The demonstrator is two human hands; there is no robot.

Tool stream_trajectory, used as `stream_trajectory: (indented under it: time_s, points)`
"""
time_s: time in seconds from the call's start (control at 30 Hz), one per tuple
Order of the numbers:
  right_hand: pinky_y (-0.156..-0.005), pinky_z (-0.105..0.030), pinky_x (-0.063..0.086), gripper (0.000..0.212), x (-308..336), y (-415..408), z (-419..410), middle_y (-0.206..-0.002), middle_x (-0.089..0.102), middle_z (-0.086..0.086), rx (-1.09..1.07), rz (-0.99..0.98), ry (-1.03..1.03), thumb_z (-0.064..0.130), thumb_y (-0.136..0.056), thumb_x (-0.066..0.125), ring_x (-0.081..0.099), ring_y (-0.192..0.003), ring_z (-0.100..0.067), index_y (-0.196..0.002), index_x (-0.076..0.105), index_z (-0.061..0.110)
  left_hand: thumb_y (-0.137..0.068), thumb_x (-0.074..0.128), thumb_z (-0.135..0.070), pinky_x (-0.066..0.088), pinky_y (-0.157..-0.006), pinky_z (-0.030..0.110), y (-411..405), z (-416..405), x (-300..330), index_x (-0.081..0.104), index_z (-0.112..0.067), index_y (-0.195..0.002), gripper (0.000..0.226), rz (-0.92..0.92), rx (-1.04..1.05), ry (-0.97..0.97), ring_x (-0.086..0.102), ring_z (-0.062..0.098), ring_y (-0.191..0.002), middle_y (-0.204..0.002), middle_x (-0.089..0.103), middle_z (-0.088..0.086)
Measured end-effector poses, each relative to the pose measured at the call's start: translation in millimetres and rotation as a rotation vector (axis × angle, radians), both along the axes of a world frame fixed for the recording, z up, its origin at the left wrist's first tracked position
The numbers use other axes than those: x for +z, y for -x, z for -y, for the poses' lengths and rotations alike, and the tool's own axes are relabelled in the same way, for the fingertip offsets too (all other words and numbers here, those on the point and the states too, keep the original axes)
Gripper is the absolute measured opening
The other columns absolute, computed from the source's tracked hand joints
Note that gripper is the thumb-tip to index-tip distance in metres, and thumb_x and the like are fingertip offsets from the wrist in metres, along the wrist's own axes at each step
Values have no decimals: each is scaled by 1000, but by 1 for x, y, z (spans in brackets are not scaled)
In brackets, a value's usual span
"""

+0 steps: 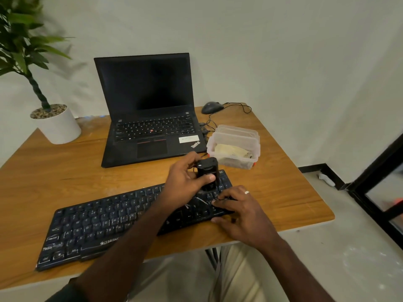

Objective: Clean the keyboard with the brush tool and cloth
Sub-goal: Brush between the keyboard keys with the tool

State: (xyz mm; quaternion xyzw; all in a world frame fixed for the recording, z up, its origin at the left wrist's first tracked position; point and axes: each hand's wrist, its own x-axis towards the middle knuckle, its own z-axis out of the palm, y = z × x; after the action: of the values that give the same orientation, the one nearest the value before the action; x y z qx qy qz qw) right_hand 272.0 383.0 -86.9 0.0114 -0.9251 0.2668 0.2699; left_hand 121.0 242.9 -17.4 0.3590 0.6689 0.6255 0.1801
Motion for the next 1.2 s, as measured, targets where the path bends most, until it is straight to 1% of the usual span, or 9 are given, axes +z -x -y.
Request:
stream_trajectory:
  time_s: [0.2, 0.37, 0.5, 0.63, 0.83, 0.9, 1.0, 1.13, 1.2]
  points:
    - [-85, -32, 50, 39, 1, 0, 1, -110, 63, 7, -8, 5, -5, 43, -79, 82, 54, -106, -13, -108, 77, 18, -85, 74, 4, 57, -53, 23, -16, -34, -6, 52, -4, -97, 26, -8, 82, -87, 72, 11, -62, -105, 66, 14]
    - [-84, -31, 50, 40, 2, 0, 0, -110, 63, 8, -5, 9, 9, 43, -78, 83, 54, -107, -12, -109, 77, 19, -86, 74, 0, 63, -65, 40, -5, -7, 6, 51, -7, -98, 27, 4, 150, -99, 76, 25, -80, -111, 65, 11]
    - [-86, -28, 48, 39, 1, 1, 0, -110, 63, 7, -6, 3, -6, 43, -78, 82, 53, -106, -11, -109, 76, 19, -83, 75, 3, 64, -68, 41, 3, 11, 11, 52, -8, -95, 28, -20, 68, 11, 76, 25, -84, -111, 62, 11]
    - [-85, -29, 48, 40, -1, 2, 1, -109, 63, 7, -3, 8, -4, 47, -81, 79, 54, -105, -12, -109, 77, 18, -83, 76, 1, 62, -63, 34, -10, -8, 1, 52, -10, -96, 30, -50, 32, 36, 76, 20, -81, -105, 65, 7]
    - [-83, -31, 50, 38, 0, 0, 1, -109, 62, 8, -3, 3, 9, 45, -81, 81, 54, -105, -12, -108, 77, 18, -85, 74, 2, 57, -55, 23, -22, -25, 2, 50, -3, -97, 27, -7, 120, -77, 74, 16, -71, -107, 66, 16]
    - [-84, -31, 50, 39, 1, -1, 1, -109, 62, 9, 0, 6, 14, 45, -80, 81, 53, -106, -11, -108, 76, 19, -86, 72, 3, 55, -55, 19, -16, -7, 11, 51, -4, -99, 26, -12, 128, -65, 73, 13, -71, -111, 64, 15]
    - [-86, -33, 50, 39, 3, -1, 0, -110, 61, 10, 7, 6, 9, 45, -80, 81, 53, -107, -11, -110, 76, 20, -87, 70, 3, 59, -59, 25, 0, 43, 20, 53, -5, -103, 25, -15, 112, -19, 75, 17, -81, -112, 63, 8]
    - [-88, -38, 50, 51, 7, 0, 6, -108, 61, 8, -53, 19, -76, 58, -80, 74, 53, -106, -13, -113, 74, 19, -86, 71, 1, 55, -52, 30, 19, 113, 19, 55, -7, -100, 23, -102, 238, 61, 63, 8, -55, -93, 66, -6]
    - [-94, -43, 48, 53, 10, 8, 22, -108, 62, 6, -66, 13, -162, 62, -80, 72, 54, -105, -15, -113, 73, 20, -86, 69, 5, 50, -52, 17, 20, 139, 15, 55, -4, -101, 22, -104, 290, 66, 60, 3, -52, -88, 63, -5]
